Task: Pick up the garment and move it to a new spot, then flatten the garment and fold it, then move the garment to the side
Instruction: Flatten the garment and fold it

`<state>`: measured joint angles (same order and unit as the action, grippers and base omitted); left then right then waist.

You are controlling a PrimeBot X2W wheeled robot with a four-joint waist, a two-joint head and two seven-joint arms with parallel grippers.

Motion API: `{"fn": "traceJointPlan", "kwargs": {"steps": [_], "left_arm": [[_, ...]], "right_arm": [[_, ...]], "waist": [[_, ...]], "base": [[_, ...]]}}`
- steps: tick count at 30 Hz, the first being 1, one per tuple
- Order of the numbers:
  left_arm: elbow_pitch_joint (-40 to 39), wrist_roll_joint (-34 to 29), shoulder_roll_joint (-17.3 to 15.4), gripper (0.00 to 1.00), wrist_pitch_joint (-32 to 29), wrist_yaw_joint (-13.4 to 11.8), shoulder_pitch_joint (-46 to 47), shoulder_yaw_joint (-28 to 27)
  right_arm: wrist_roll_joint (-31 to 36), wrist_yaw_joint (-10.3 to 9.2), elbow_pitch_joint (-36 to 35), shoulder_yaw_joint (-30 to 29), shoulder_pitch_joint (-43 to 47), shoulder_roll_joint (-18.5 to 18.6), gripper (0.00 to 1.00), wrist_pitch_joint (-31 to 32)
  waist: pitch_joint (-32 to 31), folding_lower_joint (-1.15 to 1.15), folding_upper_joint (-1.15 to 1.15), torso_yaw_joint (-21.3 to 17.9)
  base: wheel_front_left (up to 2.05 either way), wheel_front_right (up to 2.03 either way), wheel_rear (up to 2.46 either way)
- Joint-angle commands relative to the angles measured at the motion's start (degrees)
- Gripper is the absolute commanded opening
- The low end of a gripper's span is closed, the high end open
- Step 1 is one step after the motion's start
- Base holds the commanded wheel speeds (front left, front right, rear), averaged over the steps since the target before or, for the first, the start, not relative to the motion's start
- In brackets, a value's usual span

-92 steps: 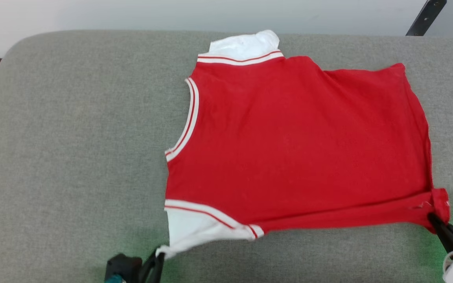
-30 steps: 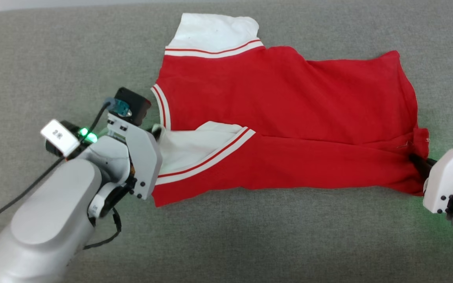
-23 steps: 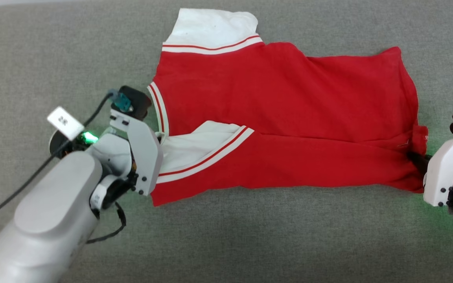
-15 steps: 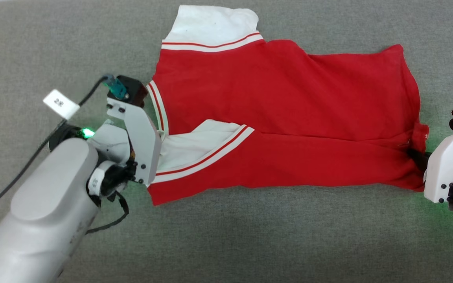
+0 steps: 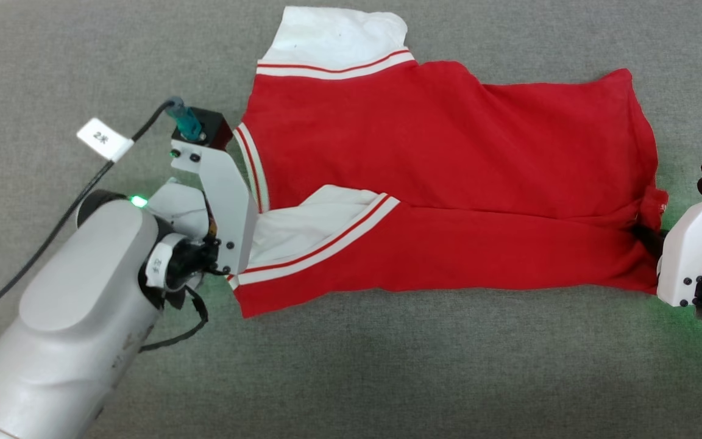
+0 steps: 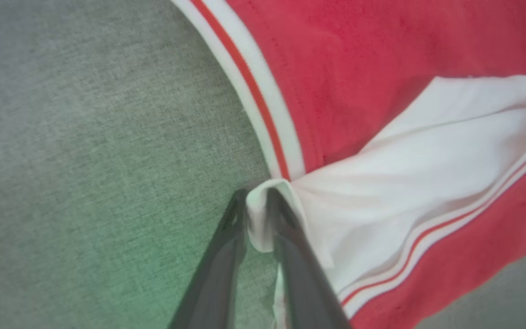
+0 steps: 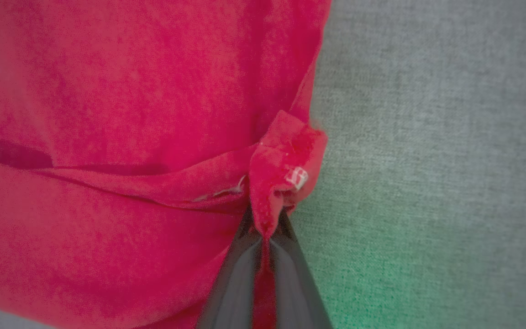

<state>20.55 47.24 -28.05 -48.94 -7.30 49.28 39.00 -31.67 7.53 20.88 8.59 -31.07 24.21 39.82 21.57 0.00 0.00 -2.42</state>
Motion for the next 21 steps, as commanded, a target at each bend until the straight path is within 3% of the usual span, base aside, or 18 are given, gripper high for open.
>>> {"fn": "traceJointPlan", "kwargs": {"steps": [1,12,13,15,16,21], "left_arm": [[0.0,-0.7,-0.3,1.00,0.2,-0.4,0.1,0.4],[-1.8,-2.2,-0.9,1.00,2.6,-1.3,1.6,-0.1],[-1.8,-2.2,-0.9,1.00,2.6,-1.3,1.6,0.0],[-1.8,-2.3,-0.9,1.00,2.7,-1.2,1.6,0.2],[-1.7,-2.4,-1.0,1.00,2.8,-1.2,1.5,0.3],[-1.2,-2.0,-1.0,1.00,2.8,-0.8,0.3,0.7]], "right_arm": [[-0.2,-0.09,1.7,1.4,0.5,-1.4,0.00,-0.3],[-0.1,-0.10,6.4,2.3,-1.1,-1.8,0.01,-0.6],[-0.1,-0.10,7.1,2.0,-1.4,-2.0,0.09,-0.4],[0.5,-0.10,8.3,2.5,-1.7,-2.1,0.42,0.3],[0.8,-0.10,8.8,2.5,-2.0,-2.0,1.00,0.5],[2.2,-0.10,11.3,1.6,-3.3,-2.0,1.00,2.2]], "waist": [[0.0,0.00,0.00,0.0],[0.0,0.00,0.00,0.8],[-0.1,0.00,0.00,0.9],[-0.4,0.00,0.00,1.0],[-0.7,0.00,0.00,1.0],[-3.3,0.00,0.00,0.9]], "base": [[0.00,0.00,0.00],[0.00,0.00,0.00],[0.00,0.00,0.00],[0.00,0.00,0.00],[0.00,0.00,0.00],[0.00,0.00,0.00]]}}
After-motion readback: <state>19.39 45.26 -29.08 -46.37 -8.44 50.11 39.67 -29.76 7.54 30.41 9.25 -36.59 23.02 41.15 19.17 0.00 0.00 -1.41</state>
